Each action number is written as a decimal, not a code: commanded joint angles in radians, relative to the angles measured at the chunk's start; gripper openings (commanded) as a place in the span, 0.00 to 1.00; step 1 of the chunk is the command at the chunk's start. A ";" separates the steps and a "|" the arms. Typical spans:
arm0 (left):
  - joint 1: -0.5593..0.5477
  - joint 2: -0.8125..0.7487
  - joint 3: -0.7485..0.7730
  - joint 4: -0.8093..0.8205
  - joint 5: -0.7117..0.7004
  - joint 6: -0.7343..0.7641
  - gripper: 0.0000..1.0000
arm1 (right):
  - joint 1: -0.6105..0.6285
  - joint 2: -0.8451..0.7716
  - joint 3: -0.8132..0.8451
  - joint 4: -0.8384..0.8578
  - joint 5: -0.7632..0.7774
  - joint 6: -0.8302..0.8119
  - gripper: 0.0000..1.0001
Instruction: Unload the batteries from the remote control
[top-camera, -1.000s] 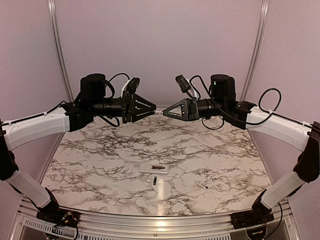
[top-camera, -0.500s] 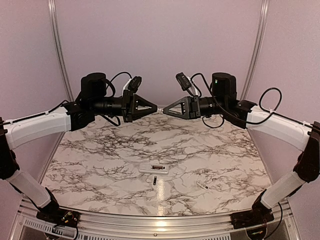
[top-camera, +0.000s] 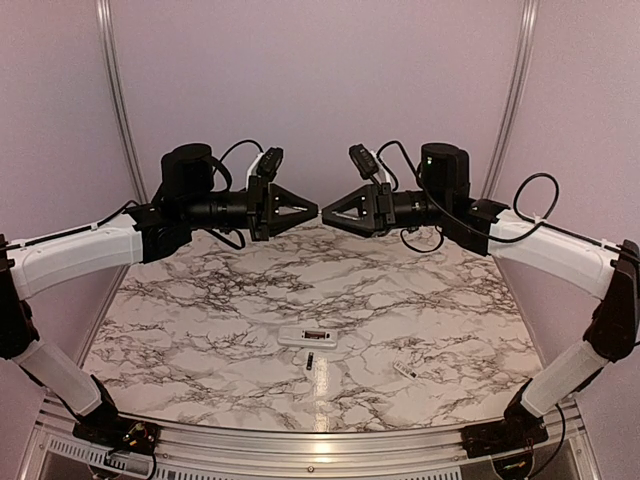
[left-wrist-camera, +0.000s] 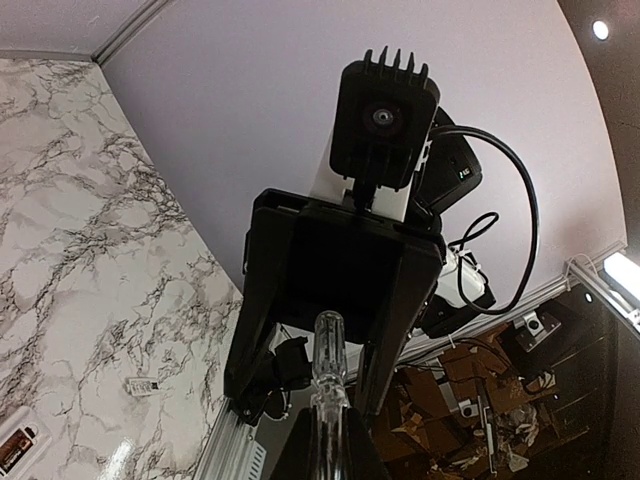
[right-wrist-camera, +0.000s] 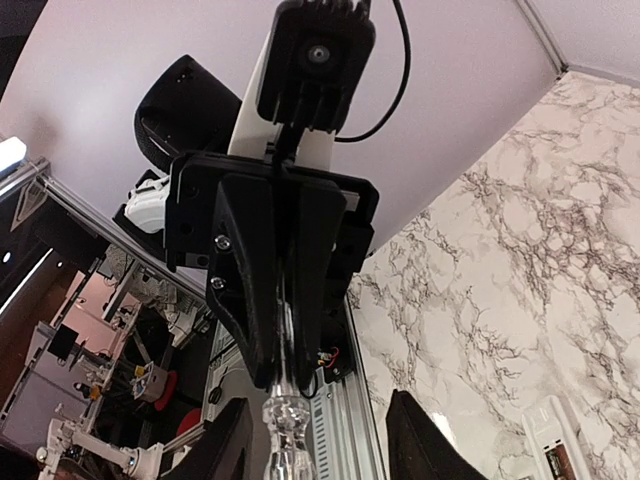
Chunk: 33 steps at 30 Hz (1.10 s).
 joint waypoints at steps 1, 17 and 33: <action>-0.002 0.002 0.026 0.026 -0.033 0.004 0.00 | 0.006 -0.023 0.009 0.037 0.001 0.028 0.40; 0.001 -0.033 -0.024 0.037 -0.120 -0.004 0.00 | 0.014 -0.036 0.007 0.119 0.003 0.077 0.24; 0.000 -0.033 -0.032 0.022 -0.131 0.015 0.05 | 0.016 -0.033 0.008 0.107 0.020 0.068 0.00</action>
